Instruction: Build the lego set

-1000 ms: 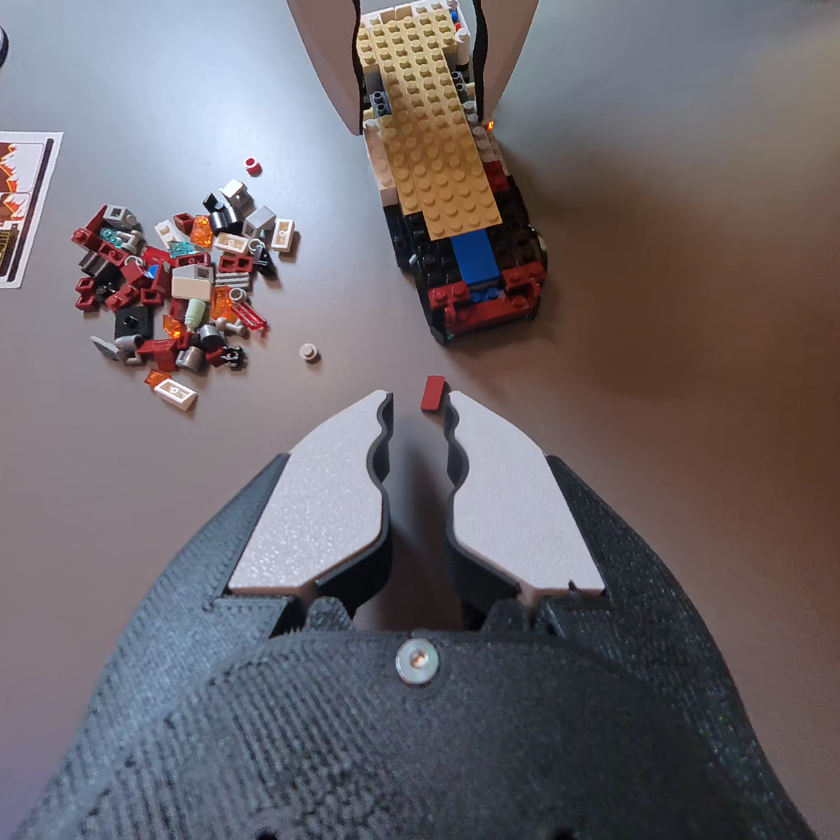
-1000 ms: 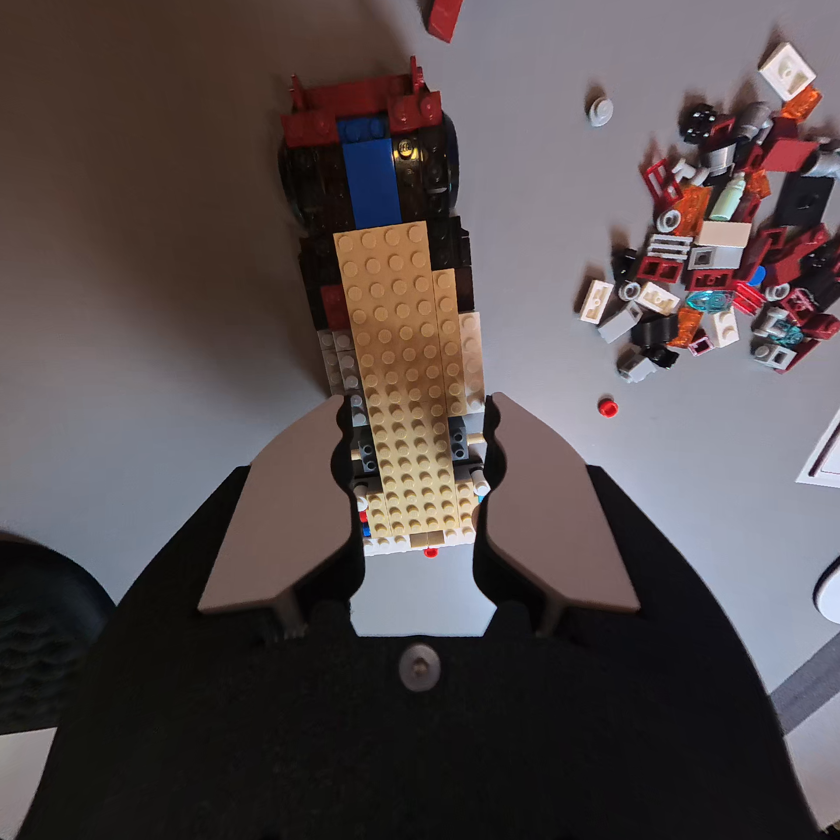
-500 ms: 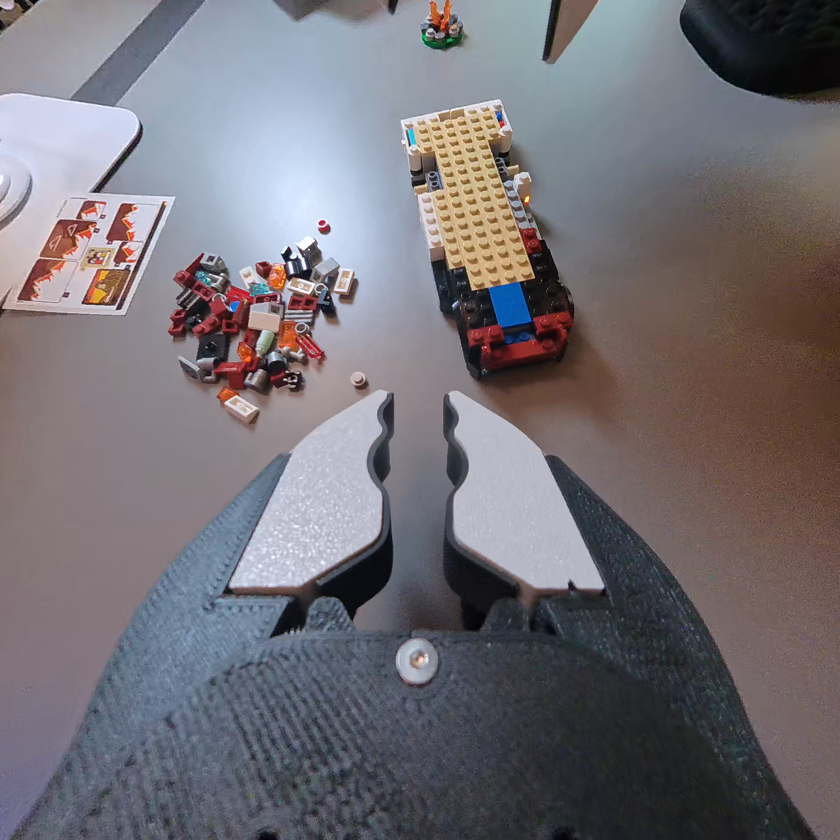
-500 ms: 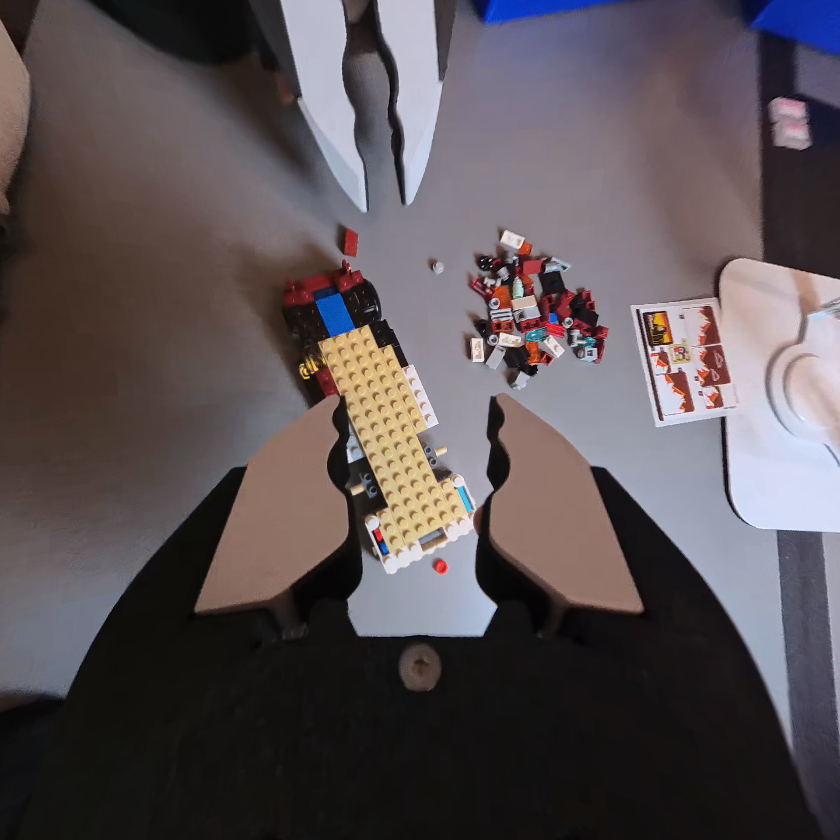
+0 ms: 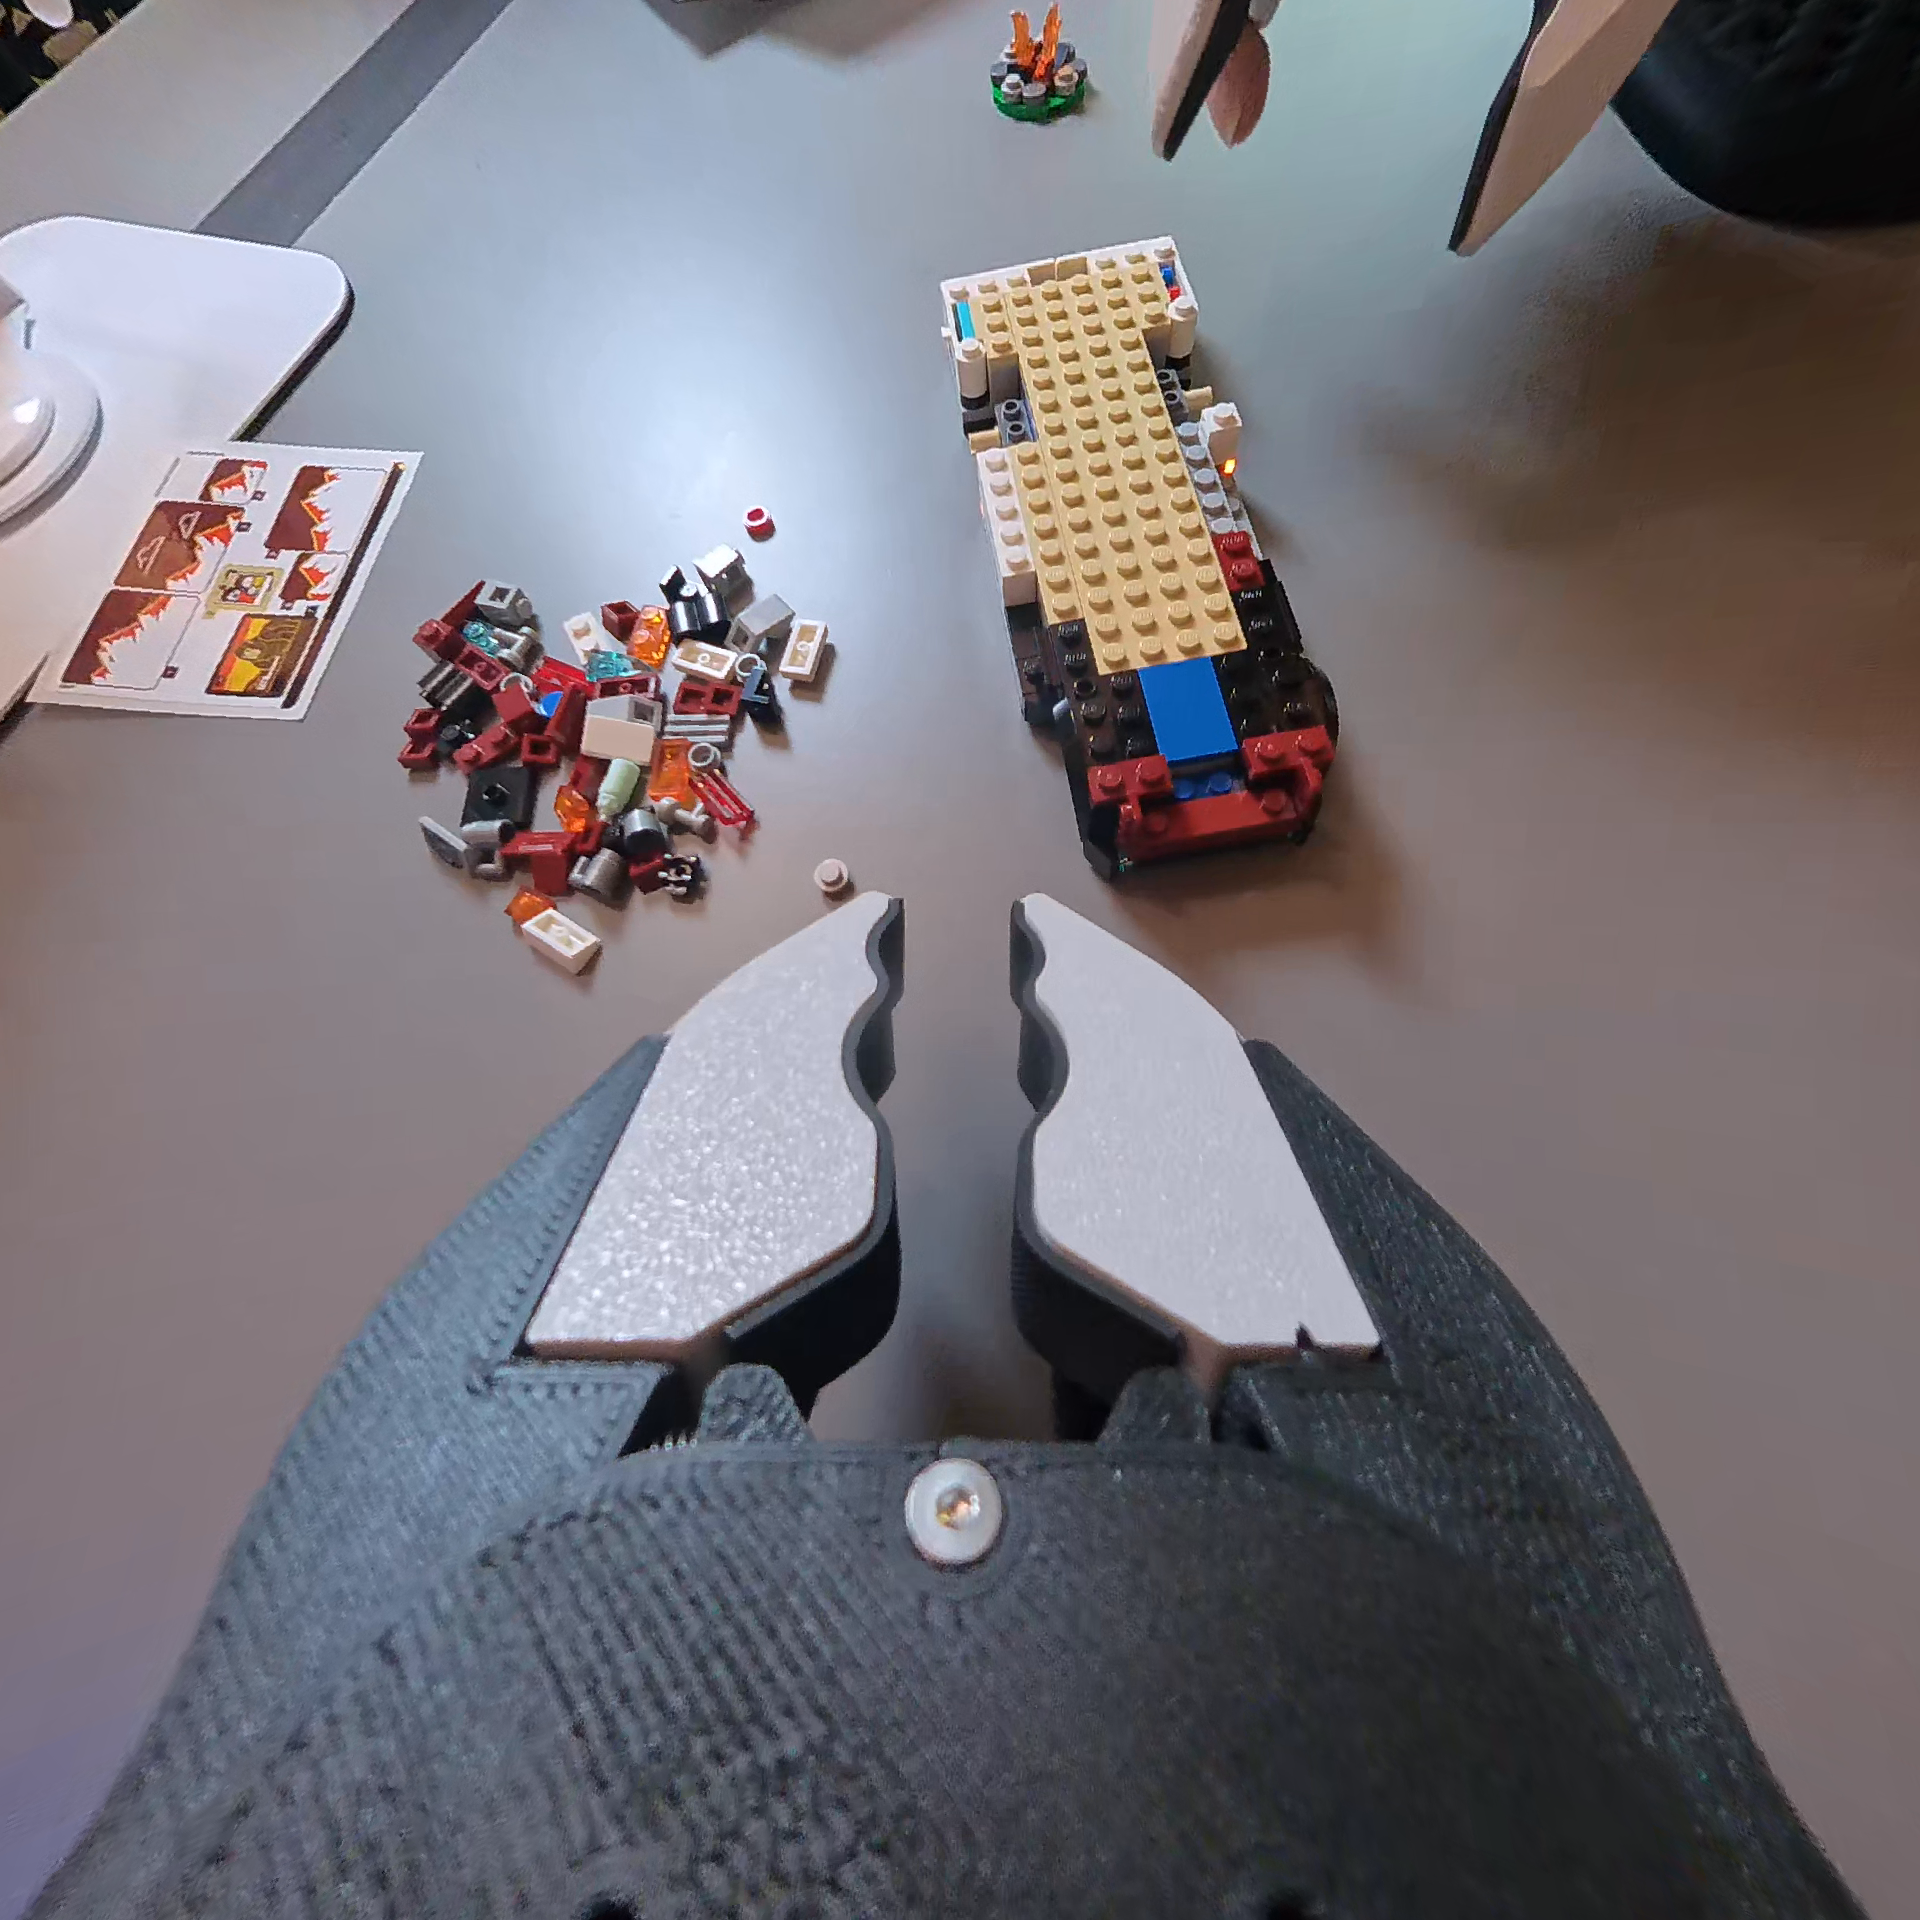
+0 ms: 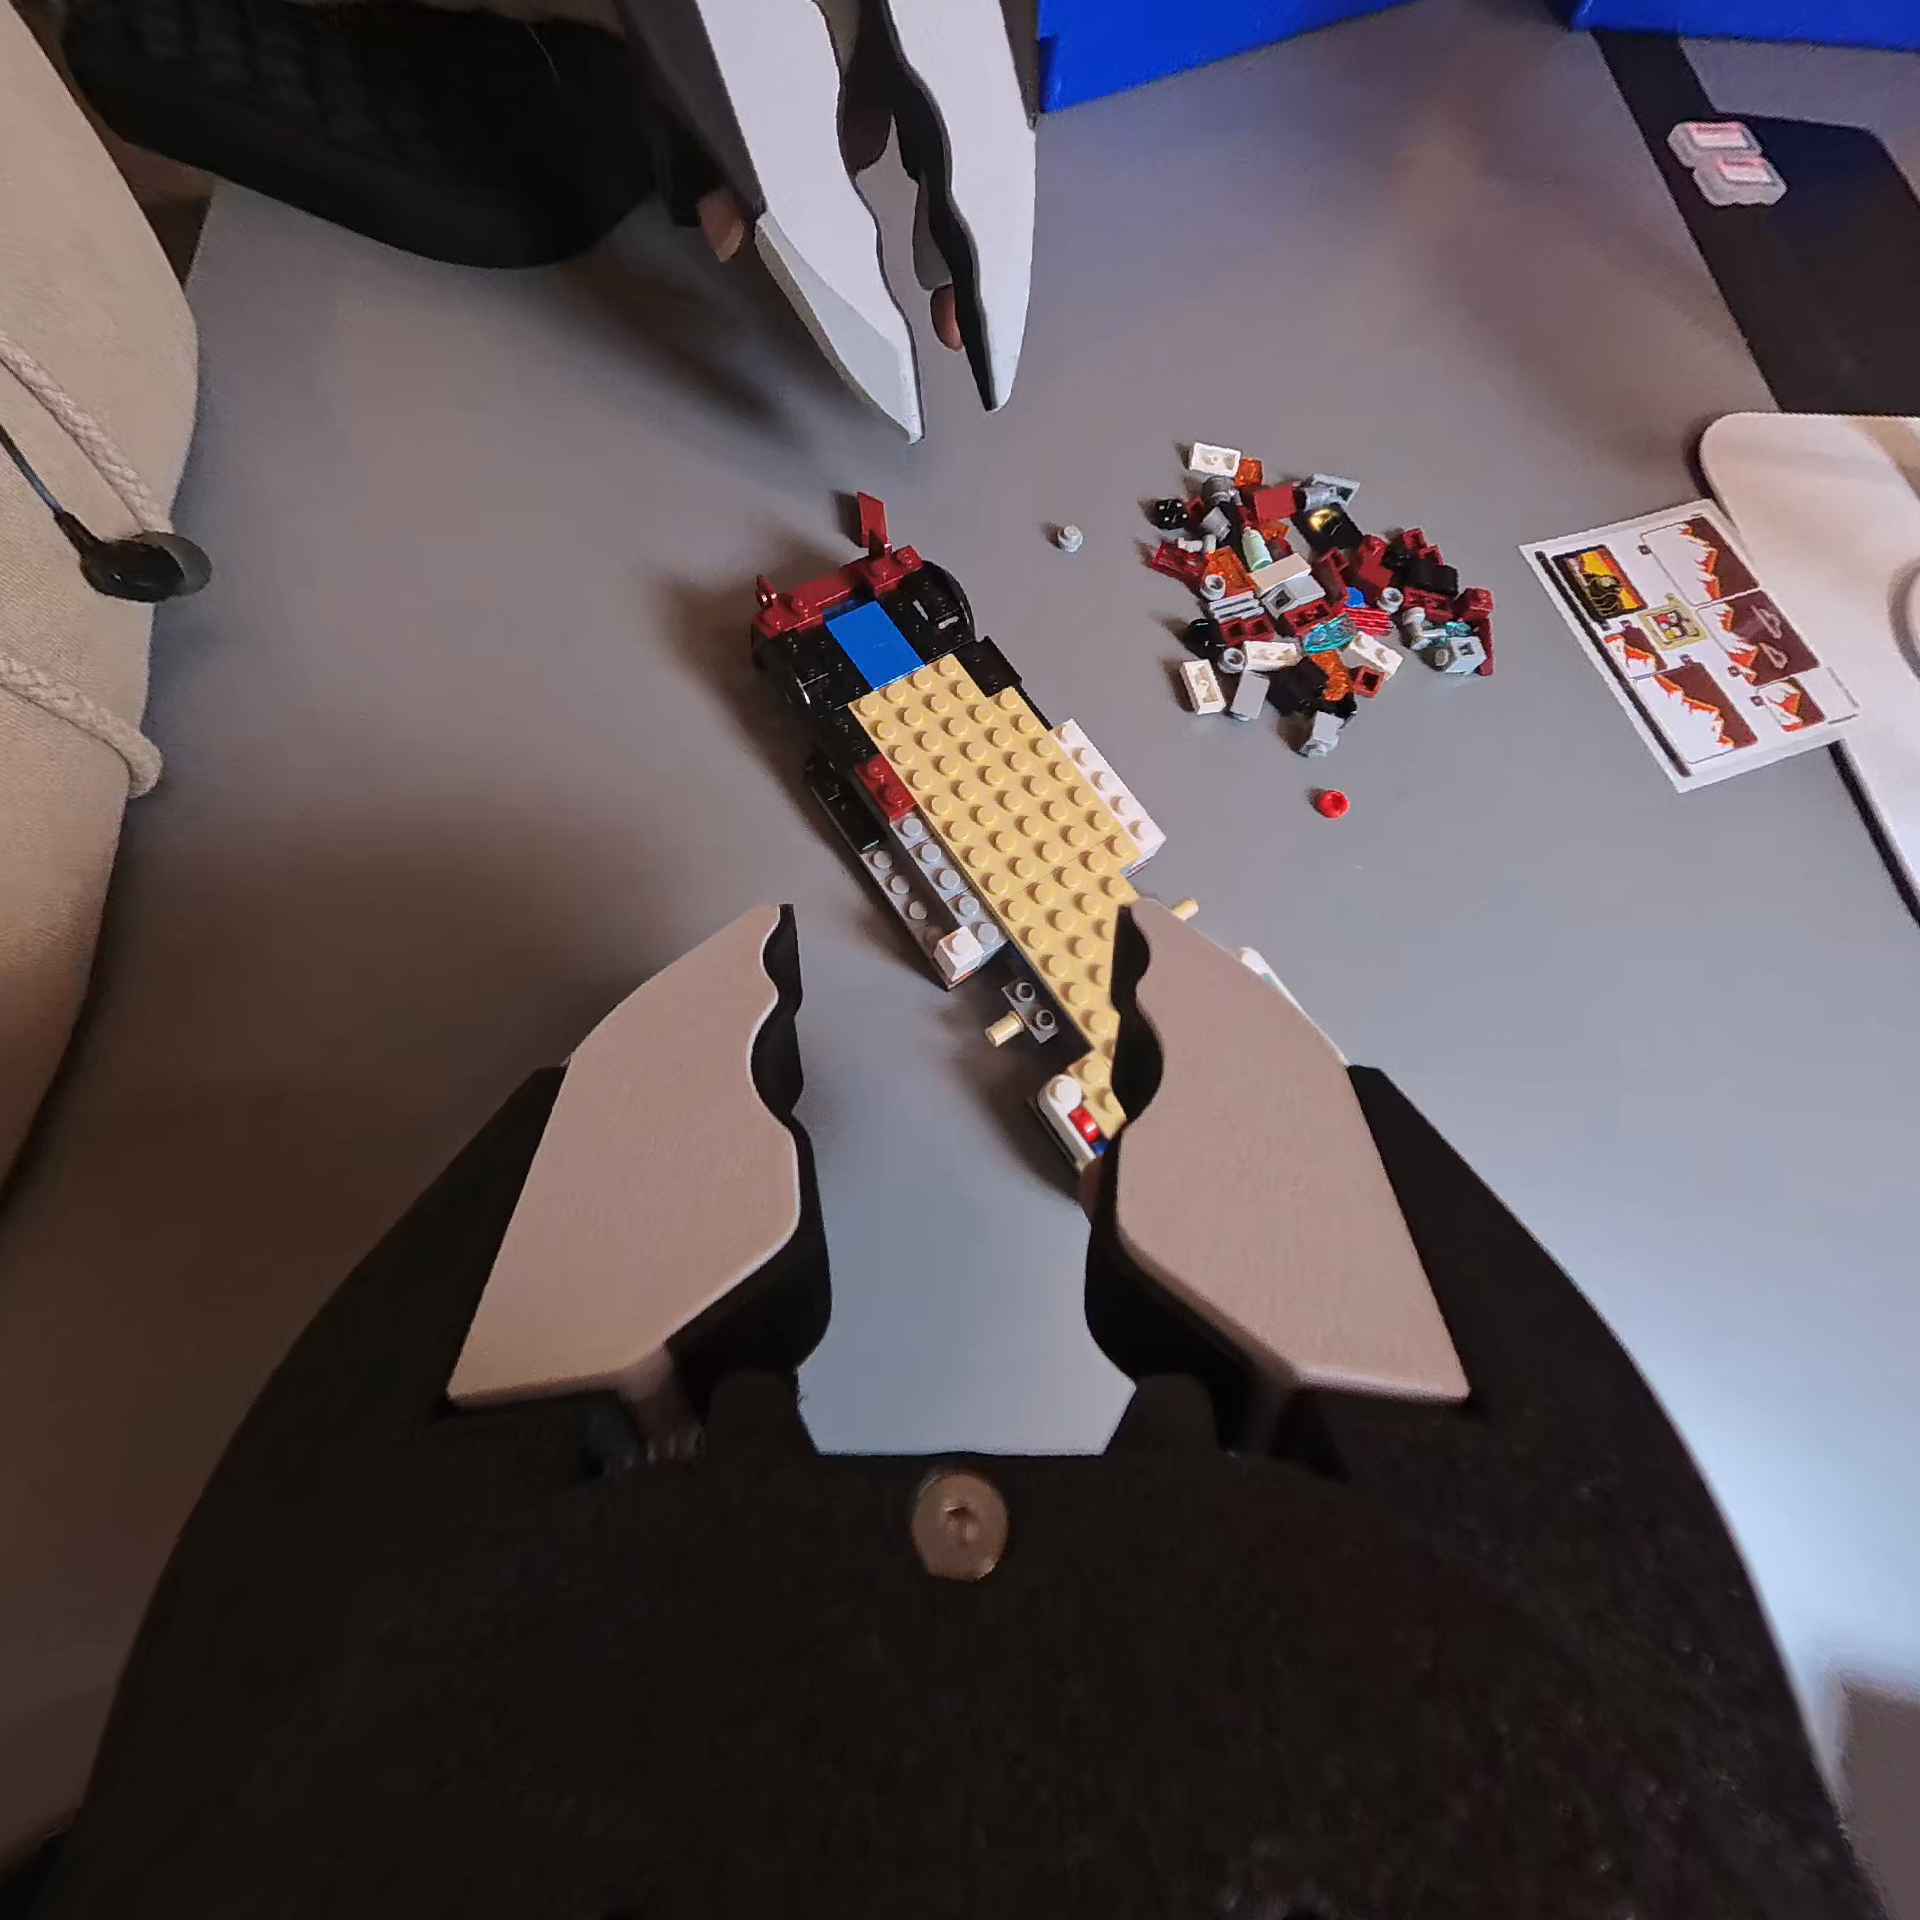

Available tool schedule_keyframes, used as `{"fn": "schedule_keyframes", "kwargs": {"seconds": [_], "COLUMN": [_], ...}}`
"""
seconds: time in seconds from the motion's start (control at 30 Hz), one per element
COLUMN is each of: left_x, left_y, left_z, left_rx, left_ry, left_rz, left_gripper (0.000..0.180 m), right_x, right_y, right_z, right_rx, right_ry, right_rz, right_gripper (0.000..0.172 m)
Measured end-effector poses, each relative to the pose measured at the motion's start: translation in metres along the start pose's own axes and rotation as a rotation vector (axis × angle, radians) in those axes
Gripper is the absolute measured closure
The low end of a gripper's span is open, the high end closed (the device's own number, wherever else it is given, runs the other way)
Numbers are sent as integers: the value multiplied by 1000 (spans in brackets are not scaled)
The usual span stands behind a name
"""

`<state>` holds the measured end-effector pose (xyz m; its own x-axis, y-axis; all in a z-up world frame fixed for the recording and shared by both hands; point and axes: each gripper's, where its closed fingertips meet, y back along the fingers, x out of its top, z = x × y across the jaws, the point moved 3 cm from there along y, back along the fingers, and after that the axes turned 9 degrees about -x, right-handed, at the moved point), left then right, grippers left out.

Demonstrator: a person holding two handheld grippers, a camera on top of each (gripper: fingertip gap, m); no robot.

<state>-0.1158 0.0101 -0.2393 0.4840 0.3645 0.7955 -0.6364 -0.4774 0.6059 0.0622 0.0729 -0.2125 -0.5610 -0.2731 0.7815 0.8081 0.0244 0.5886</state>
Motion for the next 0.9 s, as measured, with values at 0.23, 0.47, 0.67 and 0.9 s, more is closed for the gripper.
{"fn": "schedule_keyframes", "kwargs": {"seconds": [0.23,0.47,0.67,0.9], "left_x": [16,16,4,0], "left_y": [9,22,11,-23], "left_z": [-10,-39,-77,-97], "left_rx": [95,247,266,146], "left_ry": [-9,63,140,152], "left_rz": [138,204,101,-38], "left_gripper": [161,160,164,172], "right_x": [9,20,21,20], "right_y": [-5,-4,1,4], "right_z": [2,14,20,20], "right_rx": [-75,-157,-184,-189], "right_ry": [-43,-80,-102,-105], "right_rz": [144,238,275,276], "right_gripper": [115,118,121,123]}}
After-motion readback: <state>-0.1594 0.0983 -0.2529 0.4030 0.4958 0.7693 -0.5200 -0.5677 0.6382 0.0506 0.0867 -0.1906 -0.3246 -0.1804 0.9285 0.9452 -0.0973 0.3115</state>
